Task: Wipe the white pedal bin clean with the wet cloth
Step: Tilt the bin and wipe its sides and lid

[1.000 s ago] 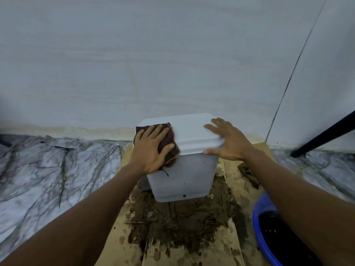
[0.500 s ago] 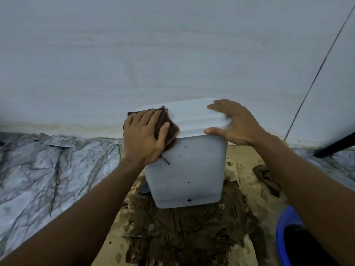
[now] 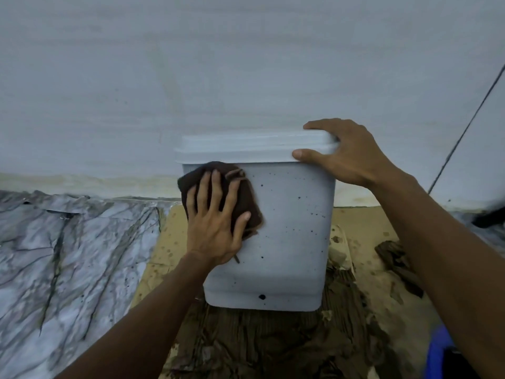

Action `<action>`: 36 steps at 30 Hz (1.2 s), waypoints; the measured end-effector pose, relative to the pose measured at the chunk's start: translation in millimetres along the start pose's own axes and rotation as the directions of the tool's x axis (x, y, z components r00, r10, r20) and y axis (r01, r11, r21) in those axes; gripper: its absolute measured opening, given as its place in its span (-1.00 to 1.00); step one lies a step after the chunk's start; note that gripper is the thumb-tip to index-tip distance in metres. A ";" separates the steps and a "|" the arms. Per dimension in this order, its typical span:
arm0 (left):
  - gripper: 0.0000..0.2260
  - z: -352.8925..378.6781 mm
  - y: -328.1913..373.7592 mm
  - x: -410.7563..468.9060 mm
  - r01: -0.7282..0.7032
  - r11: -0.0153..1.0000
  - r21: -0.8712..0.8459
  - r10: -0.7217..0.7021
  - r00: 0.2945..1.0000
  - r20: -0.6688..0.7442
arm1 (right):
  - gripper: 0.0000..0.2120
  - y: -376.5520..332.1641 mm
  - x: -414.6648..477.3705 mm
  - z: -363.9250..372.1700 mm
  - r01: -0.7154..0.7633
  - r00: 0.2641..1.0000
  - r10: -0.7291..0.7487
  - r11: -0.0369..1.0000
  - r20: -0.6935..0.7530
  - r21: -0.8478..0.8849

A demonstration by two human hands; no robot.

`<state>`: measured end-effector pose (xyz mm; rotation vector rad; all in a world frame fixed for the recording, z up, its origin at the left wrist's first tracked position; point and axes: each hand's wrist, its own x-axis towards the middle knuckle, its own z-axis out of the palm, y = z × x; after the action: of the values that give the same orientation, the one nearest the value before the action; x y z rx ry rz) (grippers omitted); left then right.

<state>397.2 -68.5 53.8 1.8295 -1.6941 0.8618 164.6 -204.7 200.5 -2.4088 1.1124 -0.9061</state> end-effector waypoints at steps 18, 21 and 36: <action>-0.38 9.2 86.6 24.3 -0.146 0.974 -0.174 0.165 0.981 0.101 | -0.52 13.3 -3.9 8.0 0.006 0.995 0.013 0.982 -0.096 0.189; -0.35 11.3 49.3 4.1 0.065 0.991 -0.115 -0.056 0.995 0.077 | -0.53 18.1 -4.6 11.6 0.008 0.992 0.024 0.968 -0.125 0.249; -0.37 9.6 48.1 13.1 -0.048 0.981 -0.186 0.074 0.988 0.136 | -0.55 31.4 -0.2 12.9 0.006 0.993 0.033 0.950 -0.117 0.312</action>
<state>350.9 -89.3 54.1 1.7587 -1.8595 0.5895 155.7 -224.1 174.1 -2.1106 0.9428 -1.1429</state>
